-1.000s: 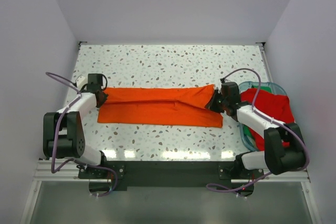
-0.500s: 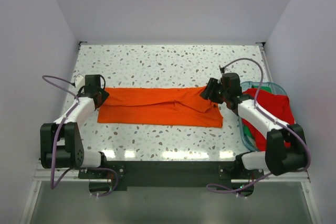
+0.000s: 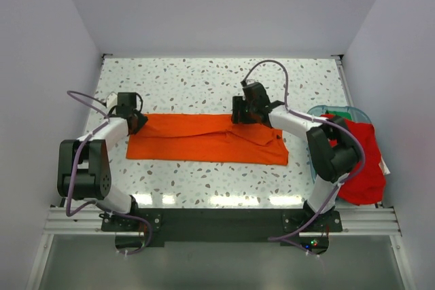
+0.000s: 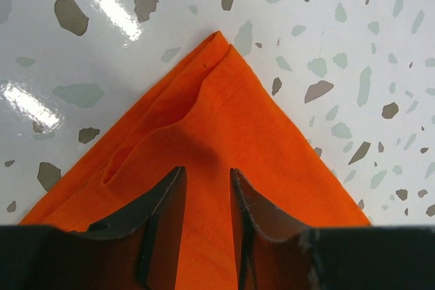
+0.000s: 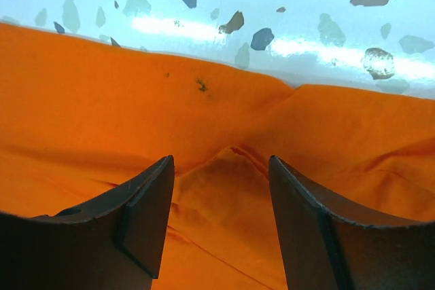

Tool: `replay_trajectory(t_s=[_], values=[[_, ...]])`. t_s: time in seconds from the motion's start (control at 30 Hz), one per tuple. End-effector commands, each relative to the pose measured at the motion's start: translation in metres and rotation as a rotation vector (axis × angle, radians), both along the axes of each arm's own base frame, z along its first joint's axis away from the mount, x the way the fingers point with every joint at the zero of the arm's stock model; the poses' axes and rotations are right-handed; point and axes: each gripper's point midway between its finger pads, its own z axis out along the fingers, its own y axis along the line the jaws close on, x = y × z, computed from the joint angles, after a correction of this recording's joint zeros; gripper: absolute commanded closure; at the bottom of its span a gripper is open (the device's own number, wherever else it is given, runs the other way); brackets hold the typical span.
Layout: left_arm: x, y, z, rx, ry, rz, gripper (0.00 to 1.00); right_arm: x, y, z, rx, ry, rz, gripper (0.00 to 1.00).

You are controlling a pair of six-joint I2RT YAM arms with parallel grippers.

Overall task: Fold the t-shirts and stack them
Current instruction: Fold the tshirt

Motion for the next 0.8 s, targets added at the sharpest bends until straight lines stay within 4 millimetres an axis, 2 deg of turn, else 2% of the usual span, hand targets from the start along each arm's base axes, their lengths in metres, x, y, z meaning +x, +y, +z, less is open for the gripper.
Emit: replay_trajectory(t_s=[0.0,0.13,0.17,0.23,0.27,0.33,0.37,0.47,0.53,0.57,0.77], values=[[0.004,-0.001,0.000,0.001,-0.037,-0.013,0.64,0.008,0.002,0.001,-0.099,-0.042,-0.001,0.39],[0.004,-0.002,-0.001,0.002,-0.038,-0.016,0.64,0.004,0.001,-0.007,-0.160,-0.032,-0.025,0.49],[0.003,-0.001,0.000,0.002,-0.039,-0.014,0.64,0.004,0.000,-0.007,-0.168,-0.035,-0.034,0.56],[0.003,-0.002,0.000,0.002,-0.039,-0.016,0.64,0.001,0.000,-0.008,-0.169,-0.031,-0.041,0.64],[0.003,-0.002,0.000,0.002,-0.039,-0.016,0.64,0.000,0.001,-0.007,-0.164,-0.033,-0.045,0.73],[0.003,-0.002,-0.001,0.001,-0.040,-0.015,0.64,-0.004,0.005,-0.003,-0.158,-0.034,-0.043,0.81],[0.003,-0.002,-0.001,0.001,-0.038,-0.015,0.64,-0.006,0.006,-0.002,-0.155,-0.033,-0.044,0.89],[0.003,-0.002,-0.002,-0.001,-0.037,-0.015,0.65,-0.019,0.011,0.009,-0.128,-0.043,-0.047,0.94],[0.003,-0.002,-0.001,-0.002,-0.040,-0.012,0.65,-0.030,0.015,0.009,-0.106,-0.037,-0.051,0.96],[0.002,-0.002,-0.002,-0.001,-0.039,-0.013,0.65,-0.033,0.017,0.017,-0.088,-0.053,-0.054,0.97],[0.002,-0.002,-0.002,-0.002,-0.037,-0.016,0.65,-0.064,0.017,0.021,-0.013,-0.072,-0.084,0.99]])
